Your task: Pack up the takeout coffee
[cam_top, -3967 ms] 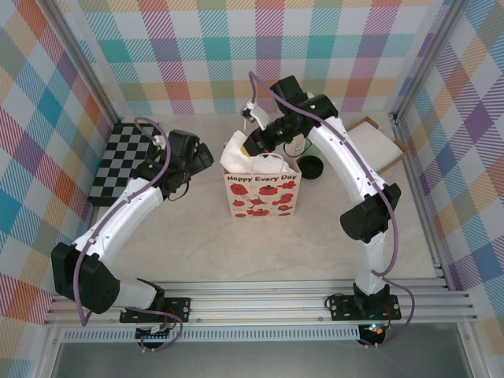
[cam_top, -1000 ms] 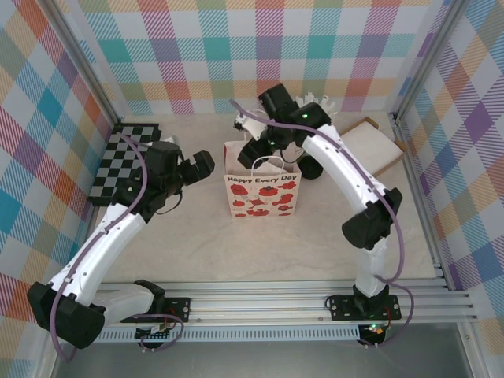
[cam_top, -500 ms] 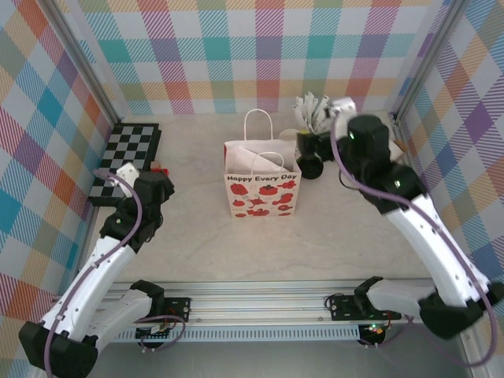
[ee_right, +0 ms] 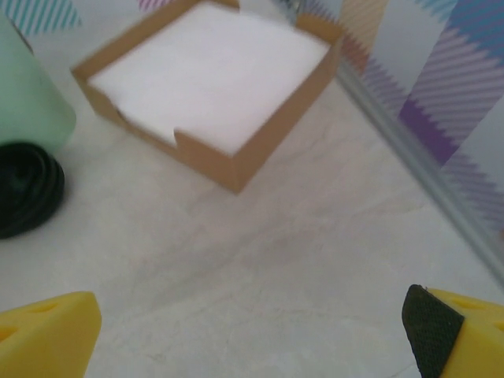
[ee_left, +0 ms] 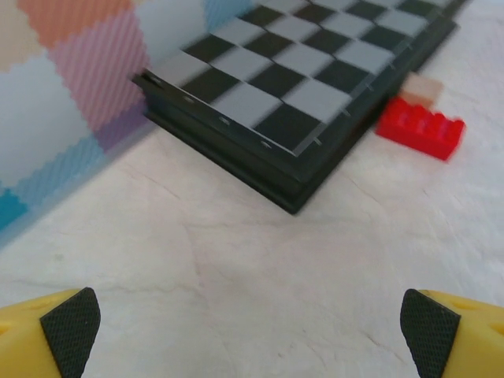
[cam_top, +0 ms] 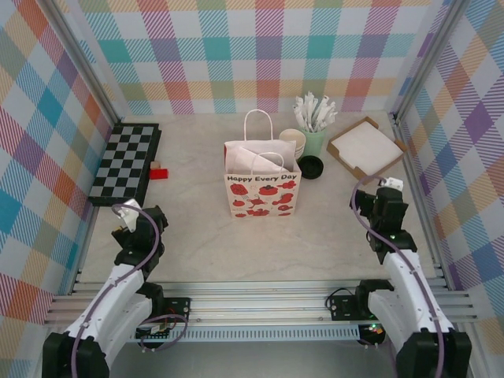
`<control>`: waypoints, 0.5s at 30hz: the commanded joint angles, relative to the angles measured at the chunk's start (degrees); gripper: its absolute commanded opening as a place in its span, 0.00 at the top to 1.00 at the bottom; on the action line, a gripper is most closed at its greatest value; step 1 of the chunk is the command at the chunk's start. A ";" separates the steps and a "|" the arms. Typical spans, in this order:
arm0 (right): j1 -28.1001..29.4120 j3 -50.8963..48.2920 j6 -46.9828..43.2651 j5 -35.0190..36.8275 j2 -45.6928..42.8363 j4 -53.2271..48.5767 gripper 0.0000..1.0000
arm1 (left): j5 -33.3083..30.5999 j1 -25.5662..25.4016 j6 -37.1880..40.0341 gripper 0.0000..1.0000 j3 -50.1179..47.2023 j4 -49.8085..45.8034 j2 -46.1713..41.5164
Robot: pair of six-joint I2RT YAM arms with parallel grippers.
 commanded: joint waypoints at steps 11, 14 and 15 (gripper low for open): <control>-4.09 0.73 -2.71 -23.33 30.10 32.34 0.00 | 22.20 3.13 13.86 0.00 7.33 31.88 30.40; -3.95 2.10 -4.56 -24.91 33.44 36.04 0.00 | 25.20 3.31 16.01 0.00 10.84 38.33 38.44; -3.89 2.01 -5.53 -25.34 34.09 37.97 0.00 | 25.97 3.33 17.40 0.00 12.61 37.42 40.55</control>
